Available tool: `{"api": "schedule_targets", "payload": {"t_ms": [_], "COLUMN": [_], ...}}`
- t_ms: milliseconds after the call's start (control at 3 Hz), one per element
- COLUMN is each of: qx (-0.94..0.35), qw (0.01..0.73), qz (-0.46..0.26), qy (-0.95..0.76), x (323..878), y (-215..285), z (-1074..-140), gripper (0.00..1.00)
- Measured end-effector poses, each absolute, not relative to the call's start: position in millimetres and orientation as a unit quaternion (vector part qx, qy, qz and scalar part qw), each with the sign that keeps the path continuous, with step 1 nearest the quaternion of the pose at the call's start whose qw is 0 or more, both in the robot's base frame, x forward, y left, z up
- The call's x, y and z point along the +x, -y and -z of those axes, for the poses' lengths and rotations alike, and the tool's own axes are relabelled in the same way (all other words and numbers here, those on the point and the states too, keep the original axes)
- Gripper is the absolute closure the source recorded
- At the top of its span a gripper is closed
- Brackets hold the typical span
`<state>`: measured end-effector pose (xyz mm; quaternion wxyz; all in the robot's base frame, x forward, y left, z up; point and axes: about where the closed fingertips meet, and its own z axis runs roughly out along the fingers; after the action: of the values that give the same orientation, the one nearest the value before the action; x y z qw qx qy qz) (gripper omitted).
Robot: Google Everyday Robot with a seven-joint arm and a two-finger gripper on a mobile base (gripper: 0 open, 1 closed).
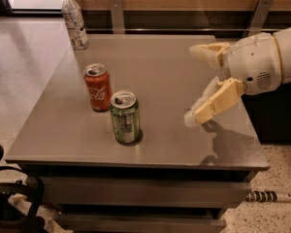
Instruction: Move green can near blue plastic bottle
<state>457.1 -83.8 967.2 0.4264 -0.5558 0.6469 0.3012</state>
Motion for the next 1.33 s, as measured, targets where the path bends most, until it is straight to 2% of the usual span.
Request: {"api": "schedule_targets", "payload": {"t_ms": [1333], "qx": [-0.531], "qw": [0.515], "qz": [-0.365], "qy": [-0.566], "x": [487.3], "y": [33.7], "z": [-919.2], "gripper": [0.0]}}
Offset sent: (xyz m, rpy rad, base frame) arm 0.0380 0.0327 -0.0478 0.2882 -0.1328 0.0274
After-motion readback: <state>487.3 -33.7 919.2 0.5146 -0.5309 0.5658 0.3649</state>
